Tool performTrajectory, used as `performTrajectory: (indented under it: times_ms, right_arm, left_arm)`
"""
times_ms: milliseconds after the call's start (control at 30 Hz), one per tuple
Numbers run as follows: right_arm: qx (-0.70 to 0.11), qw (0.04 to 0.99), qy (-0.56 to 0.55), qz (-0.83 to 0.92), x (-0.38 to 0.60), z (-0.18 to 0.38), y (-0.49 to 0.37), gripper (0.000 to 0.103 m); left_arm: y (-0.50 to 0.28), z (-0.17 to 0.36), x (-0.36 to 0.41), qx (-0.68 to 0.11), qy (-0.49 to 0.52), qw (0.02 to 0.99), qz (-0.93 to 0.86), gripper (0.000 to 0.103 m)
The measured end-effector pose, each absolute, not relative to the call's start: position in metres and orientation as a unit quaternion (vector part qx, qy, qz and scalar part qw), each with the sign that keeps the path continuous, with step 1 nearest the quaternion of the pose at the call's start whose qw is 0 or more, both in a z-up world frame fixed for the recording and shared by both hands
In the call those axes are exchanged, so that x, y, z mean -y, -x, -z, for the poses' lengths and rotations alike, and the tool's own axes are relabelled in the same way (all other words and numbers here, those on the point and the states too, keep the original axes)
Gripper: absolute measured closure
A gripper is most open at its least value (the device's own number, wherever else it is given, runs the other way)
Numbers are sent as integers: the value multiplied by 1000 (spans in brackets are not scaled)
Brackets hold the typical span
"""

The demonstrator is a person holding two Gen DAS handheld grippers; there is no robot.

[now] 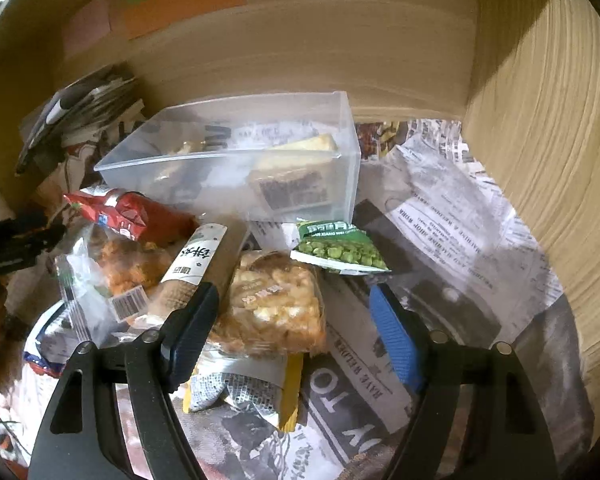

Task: Organize snacks
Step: 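Grasp the purple-label coconut roll with the left tool while the right tool grasps rice crackers, then lift both snacks and release them into the clear box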

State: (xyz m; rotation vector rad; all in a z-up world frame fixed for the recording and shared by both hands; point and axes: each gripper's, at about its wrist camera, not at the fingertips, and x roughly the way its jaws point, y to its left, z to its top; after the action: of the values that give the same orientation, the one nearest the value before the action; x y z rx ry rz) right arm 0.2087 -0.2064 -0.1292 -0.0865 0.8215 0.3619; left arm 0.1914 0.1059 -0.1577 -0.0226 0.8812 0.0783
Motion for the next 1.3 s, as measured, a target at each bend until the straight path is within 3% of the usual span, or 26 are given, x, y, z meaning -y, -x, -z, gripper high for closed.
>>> performTrajectory:
  times_ms: [100,167,767,867,1033,1300]
  right_arm:
    - [-399,898,37,-180,206,131,-211,42]
    - [-403,896,38,-185,203,133,-212,45]
    - [-426,881,36,-202,201,141,-220,45]
    - [-426,878,37,-214,200,142,-219,54]
    - [-425,877,48,-219,200,142,-220,60]
    - [-418,882,43,-212,204,137,-213,61]
  left_arm:
    - [-195,159,-107,-425,20,904,-29,31]
    - [-199,160,-103,-427,19,904,-17,31]
    - [-243,171,-103,-460,53,886,3,30]
    - [-243,178,-113,-467,70,881,9,38]
    - [-223,180,-96,-452,-10,892,-8,57]
    - [-207,166,-95,-428,-10,904,-13,57]
